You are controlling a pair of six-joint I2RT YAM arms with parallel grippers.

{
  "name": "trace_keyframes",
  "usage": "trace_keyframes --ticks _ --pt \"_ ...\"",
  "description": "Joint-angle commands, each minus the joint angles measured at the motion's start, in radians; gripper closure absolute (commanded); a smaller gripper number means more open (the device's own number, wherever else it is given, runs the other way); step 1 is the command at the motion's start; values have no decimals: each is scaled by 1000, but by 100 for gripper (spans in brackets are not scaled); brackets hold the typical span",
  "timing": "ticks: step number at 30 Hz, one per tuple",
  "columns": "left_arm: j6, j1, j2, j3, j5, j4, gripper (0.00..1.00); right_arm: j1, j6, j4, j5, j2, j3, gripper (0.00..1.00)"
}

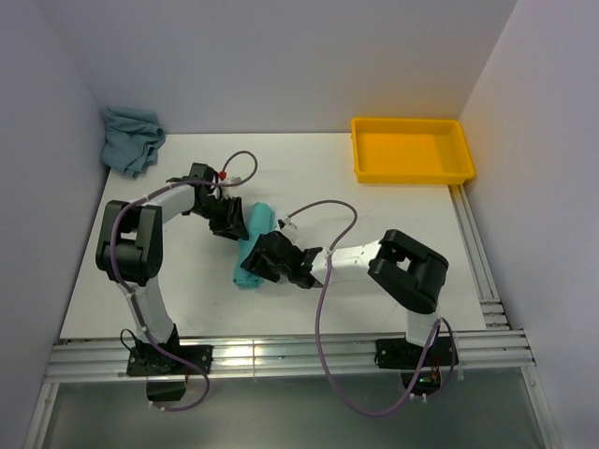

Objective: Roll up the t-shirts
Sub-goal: Place the rolled tshirt into the container

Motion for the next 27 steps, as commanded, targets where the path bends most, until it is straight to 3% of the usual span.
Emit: trace_keyframes --ticks 1,19,24,27 --pt "-21 -8 27 36 -76 11 55 -5 -41 -112 32 -21 47 43" --pt "-47 -33 34 90 -134 -7 55 -42 -112 -187 91 -157 110 35" --pt "-52 -38 34 96 -134 -12 55 -75 -132 -285 135 -134 149 31" --pt "-55 -44 32 96 -139 -13 55 -108 -181 -247 99 -104 146 28"
